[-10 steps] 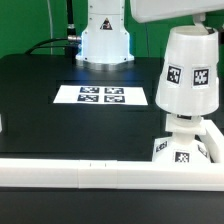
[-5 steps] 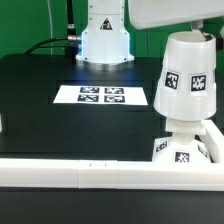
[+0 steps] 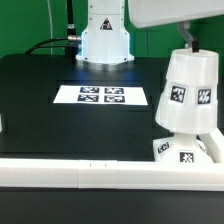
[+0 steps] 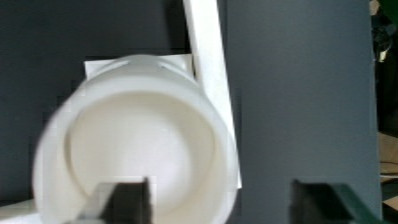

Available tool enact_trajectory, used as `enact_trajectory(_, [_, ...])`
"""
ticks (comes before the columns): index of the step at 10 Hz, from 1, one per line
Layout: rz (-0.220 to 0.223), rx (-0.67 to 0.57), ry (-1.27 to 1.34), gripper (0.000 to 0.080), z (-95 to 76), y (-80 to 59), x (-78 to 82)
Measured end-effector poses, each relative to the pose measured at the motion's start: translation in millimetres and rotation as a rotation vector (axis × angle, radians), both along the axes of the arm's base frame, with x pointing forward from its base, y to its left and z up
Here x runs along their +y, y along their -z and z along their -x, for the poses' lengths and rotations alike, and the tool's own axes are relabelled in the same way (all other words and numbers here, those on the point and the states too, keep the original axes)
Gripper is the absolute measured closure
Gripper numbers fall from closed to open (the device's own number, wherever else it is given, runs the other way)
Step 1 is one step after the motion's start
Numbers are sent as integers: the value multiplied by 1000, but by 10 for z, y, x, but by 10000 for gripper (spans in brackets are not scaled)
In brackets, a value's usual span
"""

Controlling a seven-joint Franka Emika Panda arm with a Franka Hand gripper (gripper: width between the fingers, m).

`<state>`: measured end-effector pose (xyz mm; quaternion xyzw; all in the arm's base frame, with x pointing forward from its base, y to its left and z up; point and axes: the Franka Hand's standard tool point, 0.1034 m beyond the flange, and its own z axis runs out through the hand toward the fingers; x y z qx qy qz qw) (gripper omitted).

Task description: Assemble lamp

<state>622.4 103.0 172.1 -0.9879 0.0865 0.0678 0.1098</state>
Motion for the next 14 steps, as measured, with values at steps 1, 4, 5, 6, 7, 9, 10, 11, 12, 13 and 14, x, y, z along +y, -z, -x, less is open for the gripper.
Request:
enact_trajectory(1, [-1, -2, 0, 238, -4, -41, -2])
enact_trajectory(4, [13, 43, 36, 109, -18, -306, 151])
enact_trajectory(5, [40, 52, 50, 102, -36, -405, 263])
enact_trajectory(6, [47, 53, 58, 102, -50, -446, 382])
enact_trajectory(7, [51, 54, 74, 102, -37, -433, 484])
enact_trajectory(9, [50, 39, 74, 101, -53, -409, 496])
enact_trajectory(10, [50, 39, 74, 101, -53, -407, 497])
enact_trajectory(11, [50, 39, 74, 101, -53, -407, 499])
enact_trajectory(12, [50, 39, 74, 101, -53, -406, 498])
enact_trajectory(13, [50, 39, 74, 101, -53, -406, 498])
enact_trajectory(14, [50, 39, 74, 101, -53, -406, 498])
